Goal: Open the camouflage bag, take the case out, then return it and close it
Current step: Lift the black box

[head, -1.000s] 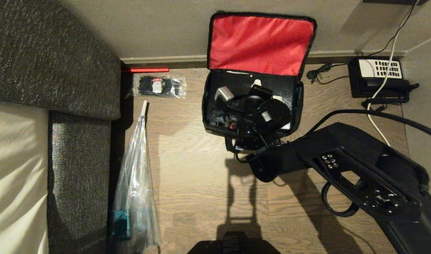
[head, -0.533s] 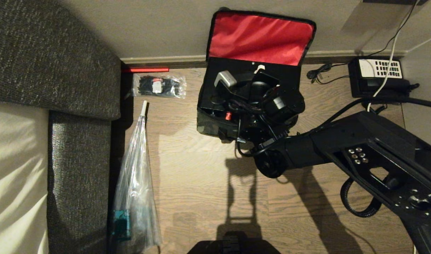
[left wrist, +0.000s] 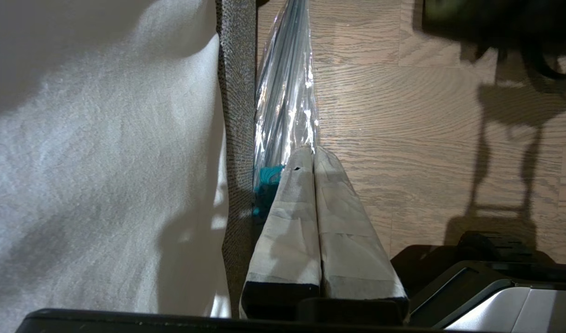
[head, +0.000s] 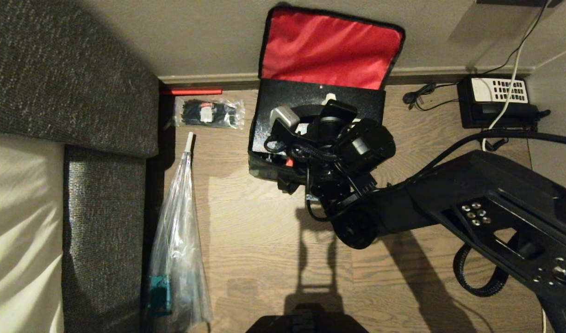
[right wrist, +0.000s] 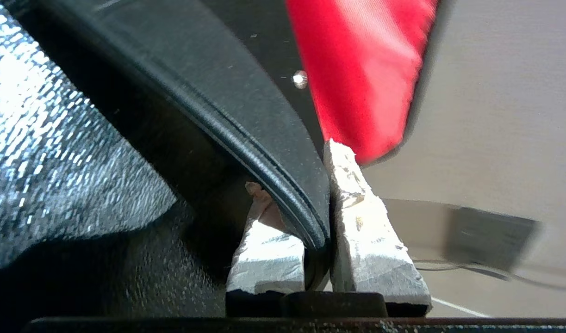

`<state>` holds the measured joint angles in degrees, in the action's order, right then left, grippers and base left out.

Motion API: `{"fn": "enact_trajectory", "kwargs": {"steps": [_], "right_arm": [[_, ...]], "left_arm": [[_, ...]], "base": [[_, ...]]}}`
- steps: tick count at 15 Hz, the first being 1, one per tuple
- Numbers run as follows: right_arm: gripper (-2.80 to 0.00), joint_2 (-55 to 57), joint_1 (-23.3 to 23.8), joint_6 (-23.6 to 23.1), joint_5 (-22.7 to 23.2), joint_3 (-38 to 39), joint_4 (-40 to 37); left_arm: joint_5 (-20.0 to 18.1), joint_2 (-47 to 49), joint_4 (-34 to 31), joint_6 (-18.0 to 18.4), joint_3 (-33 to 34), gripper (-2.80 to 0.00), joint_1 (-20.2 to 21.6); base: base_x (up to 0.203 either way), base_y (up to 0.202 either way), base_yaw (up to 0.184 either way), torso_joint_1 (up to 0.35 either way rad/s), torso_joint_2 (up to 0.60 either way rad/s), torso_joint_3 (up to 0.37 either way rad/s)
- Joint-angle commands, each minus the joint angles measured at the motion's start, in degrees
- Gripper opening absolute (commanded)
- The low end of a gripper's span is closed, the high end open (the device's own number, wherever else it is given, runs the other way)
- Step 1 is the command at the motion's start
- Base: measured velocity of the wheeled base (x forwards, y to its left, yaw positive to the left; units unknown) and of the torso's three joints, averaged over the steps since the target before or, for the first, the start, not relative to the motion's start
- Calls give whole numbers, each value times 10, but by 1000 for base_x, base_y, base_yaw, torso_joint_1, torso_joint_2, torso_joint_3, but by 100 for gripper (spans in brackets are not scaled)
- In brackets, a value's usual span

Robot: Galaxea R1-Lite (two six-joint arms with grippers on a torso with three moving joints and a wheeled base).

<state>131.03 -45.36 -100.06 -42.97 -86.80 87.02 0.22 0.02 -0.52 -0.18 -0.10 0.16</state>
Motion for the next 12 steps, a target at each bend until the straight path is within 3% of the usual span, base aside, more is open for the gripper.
{"fn": "enact_trajectory", "kwargs": {"steps": [1,4,12], "right_arm": [[-280,19,3,-2,-8,12,6],[-280,15,10,-2,-35,19,6],[-280,26,42,5,-34,5,6]], "left_arm": [[0,0,0,0,0,-280,0],[0,0,0,0,0,-280,0],[0,0,0,0,0,-280,0]], "base": [[0,0,0,0,0,0],[0,0,0,0,0,0],[0,0,0,0,0,0]]}}
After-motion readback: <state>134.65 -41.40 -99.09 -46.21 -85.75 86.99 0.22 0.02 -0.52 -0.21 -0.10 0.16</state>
